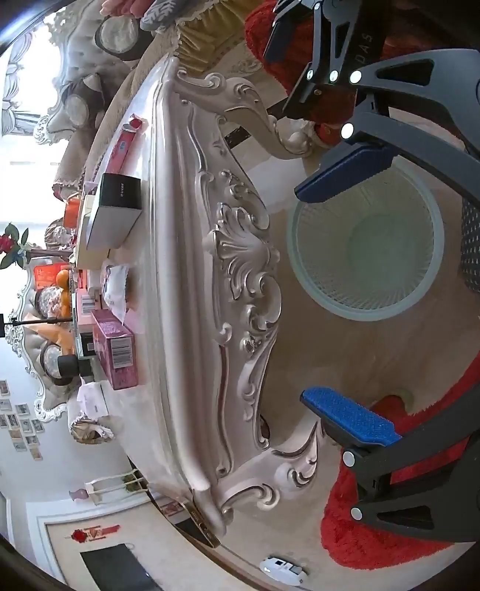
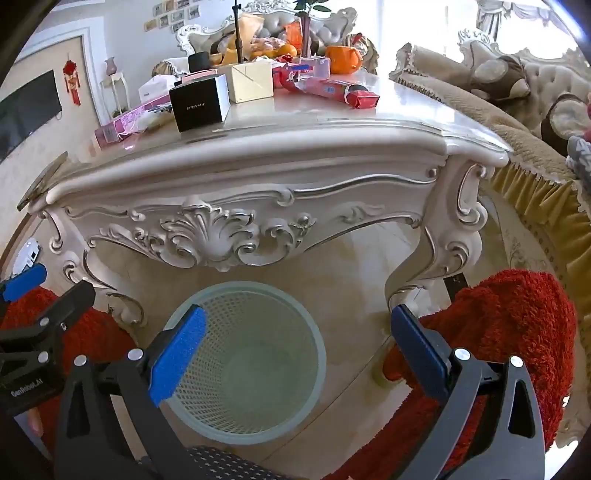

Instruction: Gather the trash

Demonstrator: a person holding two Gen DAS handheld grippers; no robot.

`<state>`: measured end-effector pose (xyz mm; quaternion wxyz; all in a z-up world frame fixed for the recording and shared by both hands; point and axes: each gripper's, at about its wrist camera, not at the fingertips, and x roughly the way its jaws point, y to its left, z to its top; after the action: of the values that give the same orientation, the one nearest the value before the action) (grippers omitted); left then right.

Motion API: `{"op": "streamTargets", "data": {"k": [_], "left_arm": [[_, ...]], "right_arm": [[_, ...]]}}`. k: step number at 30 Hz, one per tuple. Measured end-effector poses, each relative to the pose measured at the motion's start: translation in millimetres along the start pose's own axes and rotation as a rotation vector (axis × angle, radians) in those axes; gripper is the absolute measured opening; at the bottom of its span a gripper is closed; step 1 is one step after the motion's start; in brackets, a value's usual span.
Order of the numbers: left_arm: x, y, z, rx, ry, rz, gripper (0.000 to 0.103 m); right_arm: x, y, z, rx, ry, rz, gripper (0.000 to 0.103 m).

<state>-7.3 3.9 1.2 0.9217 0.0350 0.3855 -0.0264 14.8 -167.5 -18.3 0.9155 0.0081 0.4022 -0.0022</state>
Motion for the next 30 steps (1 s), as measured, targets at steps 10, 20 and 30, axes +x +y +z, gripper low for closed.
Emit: {"op": "streamTargets", "data": {"k": [10, 20, 30], "left_arm": [[4.2, -4.7, -8.5, 0.011, 0.013, 0.001, 0.097], [6.3, -5.0, -10.9, 0.007, 0.021, -0.009, 0.097], [6.7, -8.6, -12.7, 0.019, 0.023, -0.014, 0.097]], "right_arm": [[1.7, 4.8, -7.0, -0.031, 0.013, 0.012, 0.096], [2.4, 4.1, -8.9, -0.032, 0.013, 0.018, 0.096], [2.5, 3.7, -9.8, -0.035, 0.013, 0.015, 0.096]]}}
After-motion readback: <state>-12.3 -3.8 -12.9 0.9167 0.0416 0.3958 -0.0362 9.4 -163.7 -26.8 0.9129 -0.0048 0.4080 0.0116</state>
